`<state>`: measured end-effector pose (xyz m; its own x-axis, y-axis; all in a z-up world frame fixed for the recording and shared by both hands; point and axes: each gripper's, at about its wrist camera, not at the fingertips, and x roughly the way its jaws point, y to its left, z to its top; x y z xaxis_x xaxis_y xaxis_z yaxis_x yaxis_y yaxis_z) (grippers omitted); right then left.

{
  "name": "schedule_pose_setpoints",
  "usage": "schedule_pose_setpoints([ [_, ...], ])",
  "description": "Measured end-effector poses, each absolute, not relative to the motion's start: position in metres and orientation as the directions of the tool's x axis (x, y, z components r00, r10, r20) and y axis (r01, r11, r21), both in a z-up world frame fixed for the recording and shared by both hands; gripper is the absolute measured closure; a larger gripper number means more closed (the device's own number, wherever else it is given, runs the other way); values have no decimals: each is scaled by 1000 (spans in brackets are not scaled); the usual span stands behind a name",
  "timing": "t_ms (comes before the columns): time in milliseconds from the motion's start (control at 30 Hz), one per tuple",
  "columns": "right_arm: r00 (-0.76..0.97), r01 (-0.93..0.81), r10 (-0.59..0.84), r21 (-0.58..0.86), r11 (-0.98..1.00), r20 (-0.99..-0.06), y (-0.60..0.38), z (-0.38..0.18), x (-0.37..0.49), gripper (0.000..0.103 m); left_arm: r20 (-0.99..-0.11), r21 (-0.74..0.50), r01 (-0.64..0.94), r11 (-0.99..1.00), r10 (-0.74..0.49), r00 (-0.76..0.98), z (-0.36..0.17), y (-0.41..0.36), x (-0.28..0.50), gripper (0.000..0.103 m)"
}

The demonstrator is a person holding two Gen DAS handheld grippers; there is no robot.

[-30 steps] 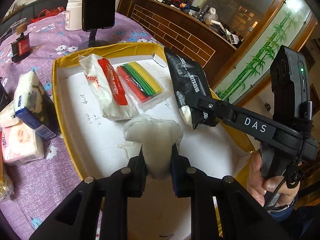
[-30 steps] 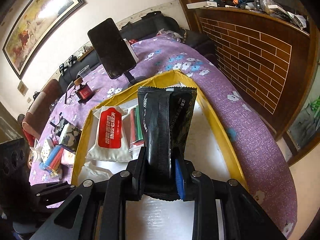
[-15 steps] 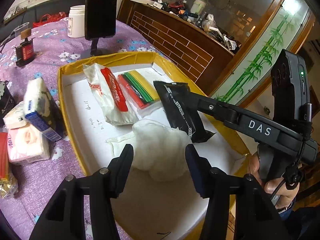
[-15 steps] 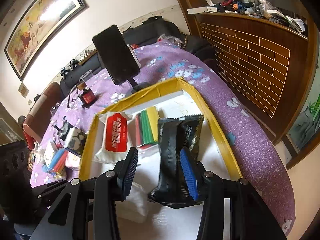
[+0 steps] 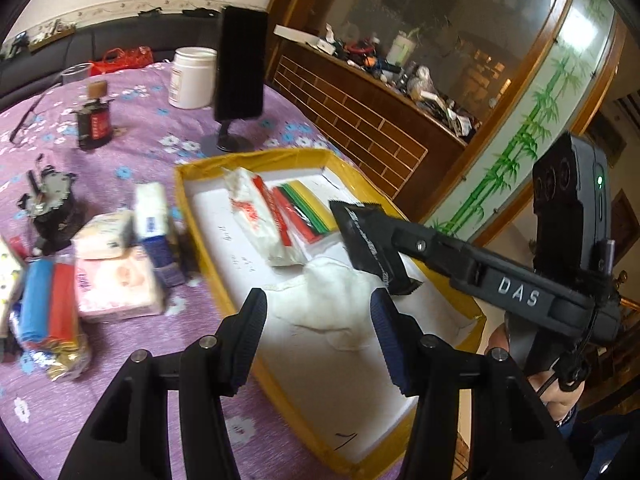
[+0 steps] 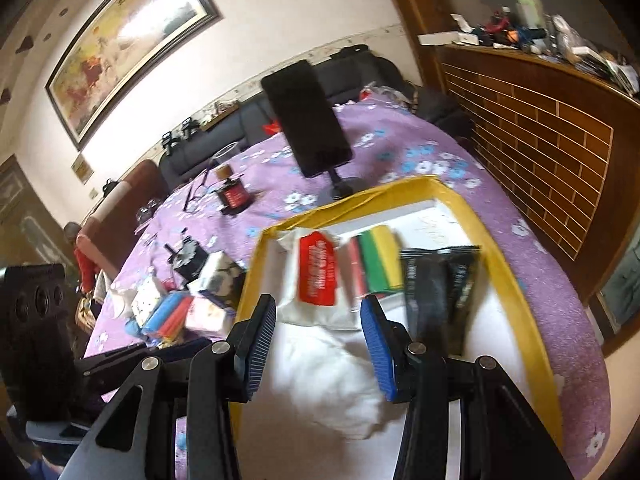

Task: Organize soft objects
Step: 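Open left tool to drop the white cloth while right tool releases the black bag, then grasp a white sock with left tool while right tool grasps the blue cloth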

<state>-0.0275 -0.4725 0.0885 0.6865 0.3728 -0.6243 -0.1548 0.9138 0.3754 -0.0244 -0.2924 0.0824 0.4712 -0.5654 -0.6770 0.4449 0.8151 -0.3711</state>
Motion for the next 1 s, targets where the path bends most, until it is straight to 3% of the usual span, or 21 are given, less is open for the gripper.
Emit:
schedule_pose_setpoints([
  [433, 644, -242, 406, 331, 912, -648, -415, 91, -29, 54, -605, -421, 309, 853, -518, 604, 99, -188, -36, 50],
  [700, 613, -300, 436, 317, 900, -659, -379, 90, -27, 53, -579, -433, 120, 893, -377, 723, 103, -79, -46, 48],
  [767, 605, -313, 442, 312, 897, -663, -371, 89, -26, 53, -583, -426, 62, 902, -327, 744, 101, -53, -47, 41],
  [1000, 576, -340, 459, 312, 887, -676, -356, 82, -27, 53, -667, -418, -99, 903, -232, 708, 68, 12, -14, 40],
])
